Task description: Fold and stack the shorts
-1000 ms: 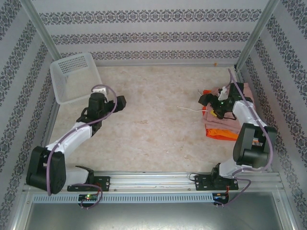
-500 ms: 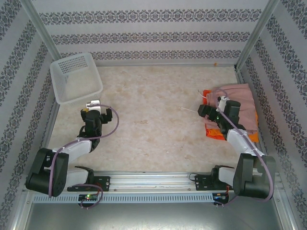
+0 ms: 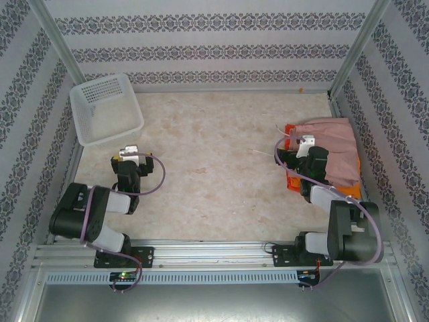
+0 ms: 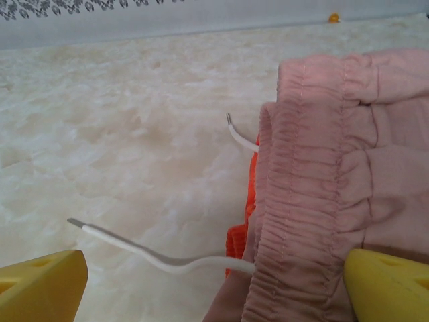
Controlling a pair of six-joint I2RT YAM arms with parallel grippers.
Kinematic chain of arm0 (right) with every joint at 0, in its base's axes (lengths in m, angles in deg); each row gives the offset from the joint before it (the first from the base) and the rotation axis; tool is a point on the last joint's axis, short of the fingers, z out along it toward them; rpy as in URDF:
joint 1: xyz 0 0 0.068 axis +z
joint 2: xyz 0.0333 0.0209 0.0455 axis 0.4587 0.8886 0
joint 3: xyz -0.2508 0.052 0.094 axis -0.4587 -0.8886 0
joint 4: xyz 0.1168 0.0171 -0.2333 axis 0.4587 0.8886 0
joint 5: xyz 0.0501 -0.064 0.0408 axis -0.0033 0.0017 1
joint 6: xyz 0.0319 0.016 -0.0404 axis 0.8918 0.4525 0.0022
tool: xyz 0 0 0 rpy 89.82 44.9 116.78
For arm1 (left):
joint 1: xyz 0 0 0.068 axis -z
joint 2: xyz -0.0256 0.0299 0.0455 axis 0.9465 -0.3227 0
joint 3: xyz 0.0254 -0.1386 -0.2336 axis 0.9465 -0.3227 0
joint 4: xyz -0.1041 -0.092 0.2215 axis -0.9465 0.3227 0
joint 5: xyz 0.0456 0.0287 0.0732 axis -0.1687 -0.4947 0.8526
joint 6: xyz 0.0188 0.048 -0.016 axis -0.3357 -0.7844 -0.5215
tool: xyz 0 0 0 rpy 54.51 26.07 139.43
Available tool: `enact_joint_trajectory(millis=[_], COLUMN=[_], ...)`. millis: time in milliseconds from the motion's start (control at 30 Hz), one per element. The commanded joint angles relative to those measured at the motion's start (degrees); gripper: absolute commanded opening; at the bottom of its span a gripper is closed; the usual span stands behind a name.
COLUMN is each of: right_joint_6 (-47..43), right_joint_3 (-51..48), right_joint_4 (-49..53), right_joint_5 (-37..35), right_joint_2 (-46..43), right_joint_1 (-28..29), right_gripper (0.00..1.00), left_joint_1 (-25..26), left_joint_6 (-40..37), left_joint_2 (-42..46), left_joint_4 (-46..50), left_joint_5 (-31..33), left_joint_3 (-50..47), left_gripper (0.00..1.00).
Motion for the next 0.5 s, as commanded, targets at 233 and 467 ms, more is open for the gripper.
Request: enact_joint_trajectory(millis=[233, 467], right_joint_6=[-0.5, -1.8], right_joint_3=[-4.8, -1.1], right_joint_4=[-22.6, -19.3], right_joint_5=[-0.1, -5.6], right_joint_2=[8.6, 11.4], right_joint_1=[1.7, 4.3], right_gripper=[0.98, 0.98], left_joint_1=[-0.9, -1.0], left_joint_6=[-1.0, -1.2], left_joint_2=[-3.1, -3.4], left_joint_4=[-0.8, 1.3], left_joint_5=[-2.2, -2.0], left_joint_3=[3.8, 5.3], left_gripper=[1.0, 1.0])
